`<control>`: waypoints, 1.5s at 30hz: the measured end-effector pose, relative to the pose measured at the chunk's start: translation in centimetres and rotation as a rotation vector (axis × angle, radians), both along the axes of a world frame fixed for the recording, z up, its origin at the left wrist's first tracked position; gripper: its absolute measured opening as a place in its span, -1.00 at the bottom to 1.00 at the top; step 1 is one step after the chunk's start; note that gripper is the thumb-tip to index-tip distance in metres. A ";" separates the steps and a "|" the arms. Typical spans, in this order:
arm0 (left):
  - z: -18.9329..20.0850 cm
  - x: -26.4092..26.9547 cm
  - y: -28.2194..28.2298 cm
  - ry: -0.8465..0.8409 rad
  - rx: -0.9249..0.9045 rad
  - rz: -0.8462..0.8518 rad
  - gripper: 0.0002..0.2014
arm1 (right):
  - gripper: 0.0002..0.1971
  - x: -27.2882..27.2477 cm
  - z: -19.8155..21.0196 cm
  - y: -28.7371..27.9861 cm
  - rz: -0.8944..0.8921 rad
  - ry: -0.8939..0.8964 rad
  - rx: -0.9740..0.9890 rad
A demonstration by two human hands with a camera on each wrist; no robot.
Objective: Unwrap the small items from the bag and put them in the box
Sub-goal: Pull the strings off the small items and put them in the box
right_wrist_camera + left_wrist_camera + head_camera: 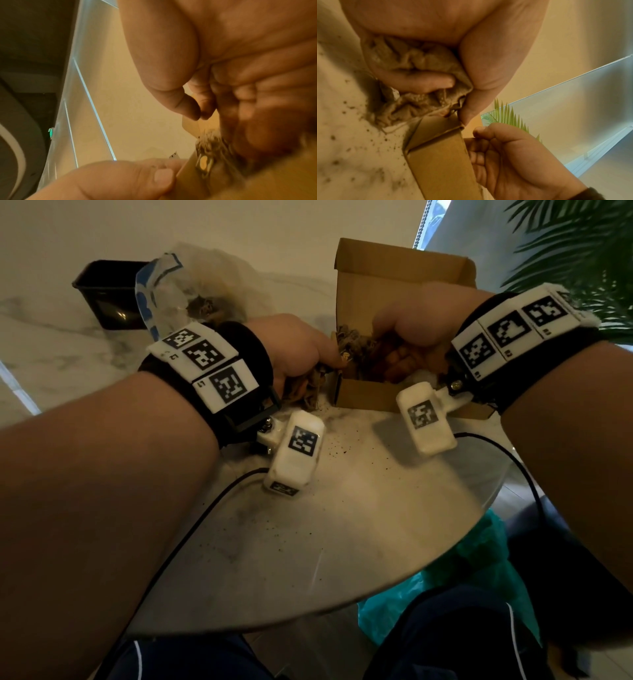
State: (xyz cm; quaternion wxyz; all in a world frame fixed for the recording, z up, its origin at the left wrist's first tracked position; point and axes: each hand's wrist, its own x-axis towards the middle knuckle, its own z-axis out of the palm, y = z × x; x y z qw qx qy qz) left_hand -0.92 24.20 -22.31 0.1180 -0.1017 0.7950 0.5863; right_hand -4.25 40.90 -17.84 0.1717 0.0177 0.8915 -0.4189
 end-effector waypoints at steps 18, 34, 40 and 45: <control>-0.3 -0.2 0.4 -0.011 -0.023 -0.019 -0.83 | -0.64 -1.1 1.2 0.2 0.497 0.295 1.173; 0.6 1.5 0.3 0.051 0.218 0.094 -0.79 | -0.67 -0.2 2.6 0.2 0.366 0.367 1.101; 2.0 1.2 -1.3 0.190 0.702 0.201 -0.57 | -0.77 0.5 3.3 -1.6 0.237 0.449 0.441; 2.5 1.0 -2.5 0.261 0.853 0.156 -0.56 | -0.84 0.7 0.9 -3.6 0.083 0.238 -0.372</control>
